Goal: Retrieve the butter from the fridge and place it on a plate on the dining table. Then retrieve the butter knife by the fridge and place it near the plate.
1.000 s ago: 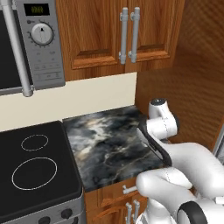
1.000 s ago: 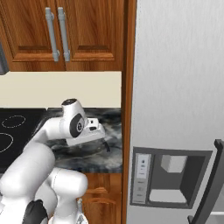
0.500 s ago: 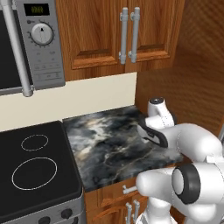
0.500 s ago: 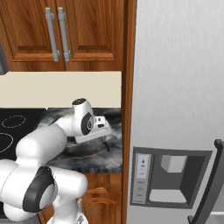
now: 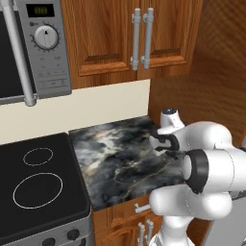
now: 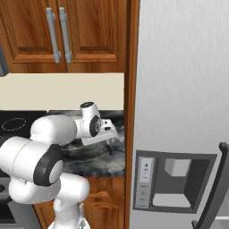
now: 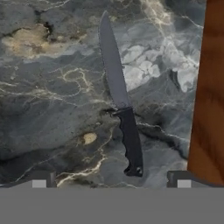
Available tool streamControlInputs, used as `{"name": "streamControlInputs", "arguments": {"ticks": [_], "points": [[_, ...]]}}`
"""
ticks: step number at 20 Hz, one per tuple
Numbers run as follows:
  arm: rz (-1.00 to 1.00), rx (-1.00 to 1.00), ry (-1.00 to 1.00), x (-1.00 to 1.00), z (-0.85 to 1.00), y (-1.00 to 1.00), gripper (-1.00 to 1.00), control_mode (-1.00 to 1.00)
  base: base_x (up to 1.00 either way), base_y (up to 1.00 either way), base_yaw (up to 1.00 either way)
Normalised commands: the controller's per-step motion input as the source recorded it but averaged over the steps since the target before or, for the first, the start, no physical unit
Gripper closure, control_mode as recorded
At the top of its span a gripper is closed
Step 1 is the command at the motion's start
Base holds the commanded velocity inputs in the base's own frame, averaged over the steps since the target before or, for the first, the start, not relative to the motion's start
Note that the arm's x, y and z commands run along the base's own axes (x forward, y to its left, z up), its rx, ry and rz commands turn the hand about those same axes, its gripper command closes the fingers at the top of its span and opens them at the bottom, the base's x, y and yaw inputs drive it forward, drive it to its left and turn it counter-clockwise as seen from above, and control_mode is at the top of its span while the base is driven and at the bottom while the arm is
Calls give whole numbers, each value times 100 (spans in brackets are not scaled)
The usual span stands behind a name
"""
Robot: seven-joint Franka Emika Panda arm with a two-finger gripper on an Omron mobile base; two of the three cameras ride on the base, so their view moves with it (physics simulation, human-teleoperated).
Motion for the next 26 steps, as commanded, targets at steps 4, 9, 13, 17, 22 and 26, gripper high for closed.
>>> {"name": "streamControlInputs", "arguments": {"ticks": [4,9,13,17,22,26], "points": [[0,0,0,26,-30,0,-100,-100,0,0,0],[0,0,0,31,-21,0,-100,-100,0,0,0],[0,0,3,27,-22,-3,-100,-100,0,0,0],[0,3,7,11,-26,-8,-100,-100,0,0,0],[0,2,5,6,-28,-2,-100,-100,0,0,0],[0,0,3,11,-21,0,-100,-100,0,0,0]]}}
